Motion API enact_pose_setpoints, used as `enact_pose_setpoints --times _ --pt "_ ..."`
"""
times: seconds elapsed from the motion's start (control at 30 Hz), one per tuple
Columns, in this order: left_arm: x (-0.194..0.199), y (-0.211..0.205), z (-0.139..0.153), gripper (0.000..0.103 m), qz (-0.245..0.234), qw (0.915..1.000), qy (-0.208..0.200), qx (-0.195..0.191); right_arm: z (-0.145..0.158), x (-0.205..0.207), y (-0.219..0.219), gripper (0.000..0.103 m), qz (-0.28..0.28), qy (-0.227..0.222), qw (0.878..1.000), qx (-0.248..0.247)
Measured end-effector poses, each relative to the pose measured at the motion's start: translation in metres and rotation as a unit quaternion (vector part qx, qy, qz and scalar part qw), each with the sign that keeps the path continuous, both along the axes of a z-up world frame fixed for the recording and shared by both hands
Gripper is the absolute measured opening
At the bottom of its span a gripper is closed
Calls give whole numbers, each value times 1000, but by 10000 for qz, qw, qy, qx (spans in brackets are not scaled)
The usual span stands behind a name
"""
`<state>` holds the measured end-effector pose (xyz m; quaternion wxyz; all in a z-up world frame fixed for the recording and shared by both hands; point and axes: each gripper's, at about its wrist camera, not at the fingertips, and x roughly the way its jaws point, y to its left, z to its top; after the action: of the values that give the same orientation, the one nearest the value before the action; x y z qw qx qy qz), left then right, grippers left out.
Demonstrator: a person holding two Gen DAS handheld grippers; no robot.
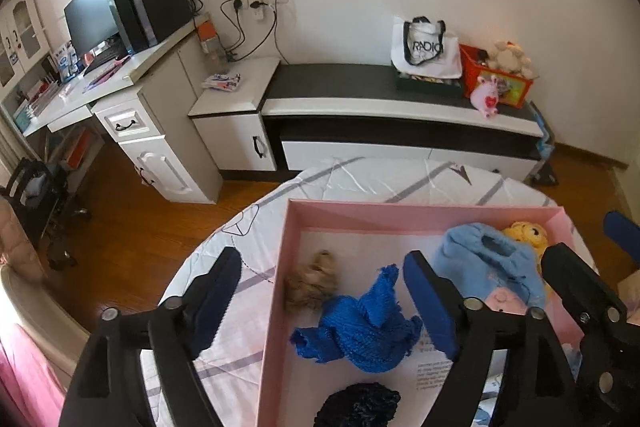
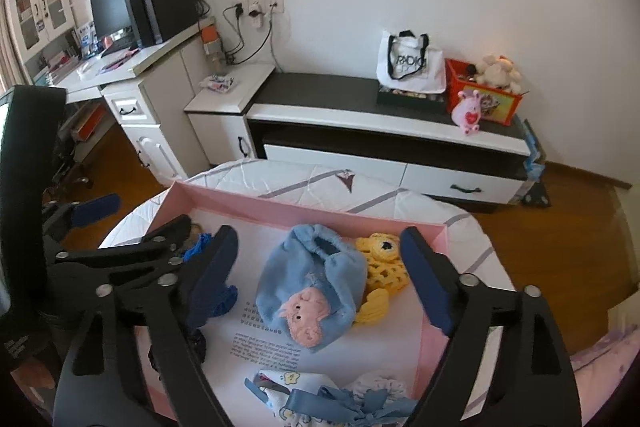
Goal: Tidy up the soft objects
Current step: 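Withdraw both tools up and back from the pink tray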
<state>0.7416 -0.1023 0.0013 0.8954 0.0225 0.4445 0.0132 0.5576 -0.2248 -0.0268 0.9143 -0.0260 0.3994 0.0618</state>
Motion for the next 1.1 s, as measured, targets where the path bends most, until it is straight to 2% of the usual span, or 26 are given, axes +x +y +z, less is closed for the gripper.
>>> enact_pose_setpoints --times 0.33,0.53,0.77,0.97,1.1 --pt "-25 3 9 87 -15 9999 -146 -69 3 1 -10 87 -165 -36 9999 8" --pt "-39 9 18 92 -36 9998 -192 -83 6 -1 -12 93 -243 -103 9997 0" --pt "-51 10 25 93 -56 9996 -273 -83 17 -9 -18 97 -362 -269 9989 87" --pt "-71 11 43 94 -72 9985 -532 -118 41 -31 -25 99 -479 -692 9962 222" --pt "-99 11 60 100 -148 9949 -974 -200 67 -61 -25 103 -503 -1277 9902 244"
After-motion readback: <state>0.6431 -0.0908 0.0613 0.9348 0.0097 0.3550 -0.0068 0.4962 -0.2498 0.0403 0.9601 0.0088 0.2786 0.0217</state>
